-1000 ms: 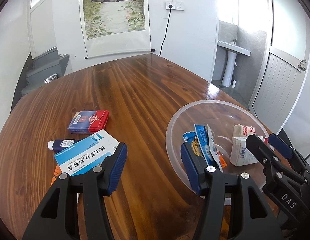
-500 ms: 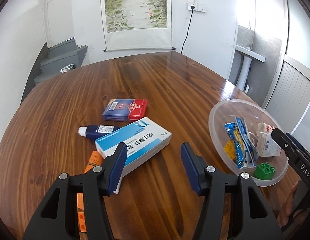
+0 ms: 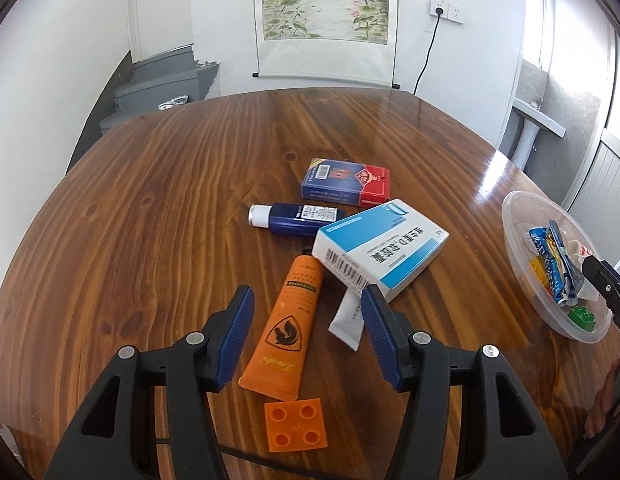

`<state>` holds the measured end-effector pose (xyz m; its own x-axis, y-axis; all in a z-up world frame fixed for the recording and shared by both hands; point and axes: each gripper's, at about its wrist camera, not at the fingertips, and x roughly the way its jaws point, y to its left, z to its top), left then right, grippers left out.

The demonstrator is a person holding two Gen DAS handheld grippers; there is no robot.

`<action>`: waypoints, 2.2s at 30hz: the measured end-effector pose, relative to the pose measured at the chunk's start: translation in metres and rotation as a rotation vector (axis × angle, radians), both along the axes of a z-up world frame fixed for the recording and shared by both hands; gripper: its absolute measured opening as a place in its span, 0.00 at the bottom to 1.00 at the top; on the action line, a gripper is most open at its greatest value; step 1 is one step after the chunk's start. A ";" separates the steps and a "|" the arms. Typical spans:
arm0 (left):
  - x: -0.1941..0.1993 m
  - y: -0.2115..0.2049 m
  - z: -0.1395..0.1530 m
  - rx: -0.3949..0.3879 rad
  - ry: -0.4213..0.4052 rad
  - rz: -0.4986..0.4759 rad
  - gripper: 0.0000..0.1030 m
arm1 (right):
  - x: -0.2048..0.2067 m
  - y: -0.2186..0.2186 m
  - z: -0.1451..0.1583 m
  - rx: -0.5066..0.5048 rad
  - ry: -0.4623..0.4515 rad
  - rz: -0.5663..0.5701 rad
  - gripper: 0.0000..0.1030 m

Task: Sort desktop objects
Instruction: 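Move the left tool onto the orange toy brick and close on it, then grasp the orange tube with the right tool while the left tool holds the orange brick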

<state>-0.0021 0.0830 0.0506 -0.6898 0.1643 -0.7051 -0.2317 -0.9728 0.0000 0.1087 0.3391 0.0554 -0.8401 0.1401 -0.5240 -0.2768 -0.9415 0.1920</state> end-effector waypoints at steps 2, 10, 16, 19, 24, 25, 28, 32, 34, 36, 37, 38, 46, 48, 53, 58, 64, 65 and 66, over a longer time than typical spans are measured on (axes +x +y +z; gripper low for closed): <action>0.000 -0.007 -0.004 0.003 -0.011 0.013 0.58 | -0.002 -0.007 0.000 0.010 -0.006 0.026 0.82; 0.007 -0.023 -0.017 0.008 -0.047 0.016 0.58 | -0.008 -0.038 -0.003 -0.009 -0.031 0.149 0.82; 0.023 -0.023 -0.020 0.021 -0.064 -0.011 0.58 | -0.012 -0.058 -0.003 0.010 -0.044 0.194 0.82; 0.031 -0.022 -0.023 0.021 -0.068 -0.025 0.58 | -0.014 -0.064 -0.003 0.012 -0.051 0.209 0.82; 0.037 -0.022 -0.030 0.017 -0.074 -0.036 0.58 | -0.017 -0.076 -0.001 0.025 -0.057 0.233 0.82; 0.036 -0.023 -0.031 0.021 -0.077 -0.032 0.58 | -0.018 -0.078 0.000 0.029 -0.056 0.238 0.82; 0.034 -0.028 -0.033 0.036 -0.084 -0.020 0.58 | -0.020 -0.085 0.003 0.042 -0.052 0.254 0.82; 0.032 -0.031 -0.037 0.057 -0.094 -0.019 0.58 | -0.024 -0.097 0.007 0.048 -0.050 0.287 0.82; 0.031 -0.031 -0.039 0.057 -0.095 -0.021 0.58 | -0.028 -0.103 0.007 0.041 -0.054 0.308 0.82; 0.031 -0.031 -0.040 0.062 -0.102 -0.022 0.57 | -0.032 -0.108 0.006 0.031 -0.059 0.329 0.82; 0.031 -0.031 -0.040 0.064 -0.101 -0.021 0.52 | -0.034 -0.110 0.006 0.024 -0.063 0.340 0.82; 0.031 -0.032 -0.040 0.068 -0.100 -0.018 0.46 | -0.037 -0.113 0.005 0.017 -0.068 0.351 0.82; 0.031 -0.041 -0.040 0.120 -0.104 -0.001 0.36 | -0.064 -0.127 0.003 -0.011 -0.107 0.422 0.82; 0.033 -0.043 -0.038 0.128 -0.096 0.003 0.36 | -0.070 -0.130 0.002 -0.032 -0.121 0.441 0.82; 0.037 -0.051 -0.030 0.159 -0.066 0.013 0.36 | -0.081 -0.138 -0.006 -0.114 -0.161 0.490 0.82; 0.039 -0.075 -0.027 0.187 -0.047 0.068 0.36 | -0.085 -0.154 -0.006 -0.141 -0.186 0.540 0.82; 0.039 -0.104 -0.026 0.181 -0.023 0.141 0.36 | -0.094 -0.180 -0.007 -0.224 -0.220 0.634 0.82; 0.040 -0.107 -0.026 0.180 -0.021 0.144 0.36 | -0.096 -0.185 -0.009 -0.233 -0.228 0.645 0.82; 0.041 -0.110 -0.027 0.180 -0.020 0.146 0.36 | -0.098 -0.190 -0.010 -0.235 -0.235 0.653 0.82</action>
<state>0.0385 -0.0267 0.0239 -0.7016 0.1884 -0.6872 -0.0869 -0.9798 -0.1799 0.0106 0.1492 0.0458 -0.5761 -0.4891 -0.6549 0.2677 -0.8699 0.4142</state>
